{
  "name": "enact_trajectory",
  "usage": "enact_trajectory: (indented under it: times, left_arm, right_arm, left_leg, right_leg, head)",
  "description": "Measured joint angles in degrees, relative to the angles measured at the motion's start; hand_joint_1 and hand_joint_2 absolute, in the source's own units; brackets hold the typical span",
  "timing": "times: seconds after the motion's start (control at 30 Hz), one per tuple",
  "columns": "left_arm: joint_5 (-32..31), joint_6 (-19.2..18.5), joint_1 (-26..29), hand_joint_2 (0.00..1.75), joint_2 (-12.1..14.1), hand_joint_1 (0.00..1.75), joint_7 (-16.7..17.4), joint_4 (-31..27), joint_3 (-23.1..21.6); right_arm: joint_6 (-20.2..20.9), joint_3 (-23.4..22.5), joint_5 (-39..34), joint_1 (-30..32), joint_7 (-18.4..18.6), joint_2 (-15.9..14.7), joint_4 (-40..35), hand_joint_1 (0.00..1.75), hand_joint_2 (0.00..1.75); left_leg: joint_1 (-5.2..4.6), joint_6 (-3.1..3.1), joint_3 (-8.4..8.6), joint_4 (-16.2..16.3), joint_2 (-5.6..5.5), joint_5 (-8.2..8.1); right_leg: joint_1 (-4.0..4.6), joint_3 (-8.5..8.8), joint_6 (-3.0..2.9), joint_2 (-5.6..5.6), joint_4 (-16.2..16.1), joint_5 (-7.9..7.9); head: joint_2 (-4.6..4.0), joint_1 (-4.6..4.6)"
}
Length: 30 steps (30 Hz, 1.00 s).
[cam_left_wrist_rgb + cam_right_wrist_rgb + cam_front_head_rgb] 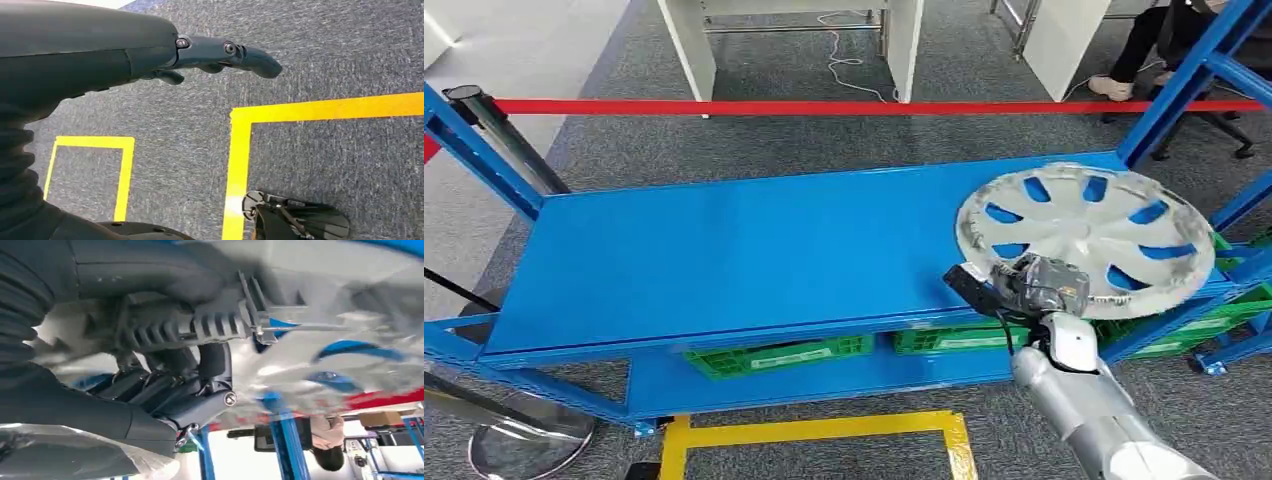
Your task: Take the parts from the cabinet and place them on the table.
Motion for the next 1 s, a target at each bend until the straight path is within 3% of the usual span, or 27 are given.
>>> enact_trajectory:
  times: [0.6,1.0]
  left_arm:
    - [0.52,0.02,-0.10,1.75,0.17,0.00,-0.07,0.00,0.04]
    - [1.53,0.15,0.03,1.75,0.28,0.00,-0.17,0.00,0.24]
  right_arm:
    - [-0.02,0.33,-0.02,-0.04,-0.68,0.00,-0.22,1.75,1.75]
    - [-6.79,0.57,1.02,2.42,-1.86,0.00,-1.59,1.75,1.75]
  left_leg:
    - [0.00,0.00,0.00,0.00,0.00,0.00]
    - [0.00,0.01,-0.02,0.00,-0.01,-0.01]
  right_leg:
    - [-0.01,0.00,0.00,0.00,0.00,0.00]
    - [-0.01,-0.01,0.00,-0.01,0.00,-0.01]
  head:
    - [0.00,0.00]
    - [0.00,0.00]
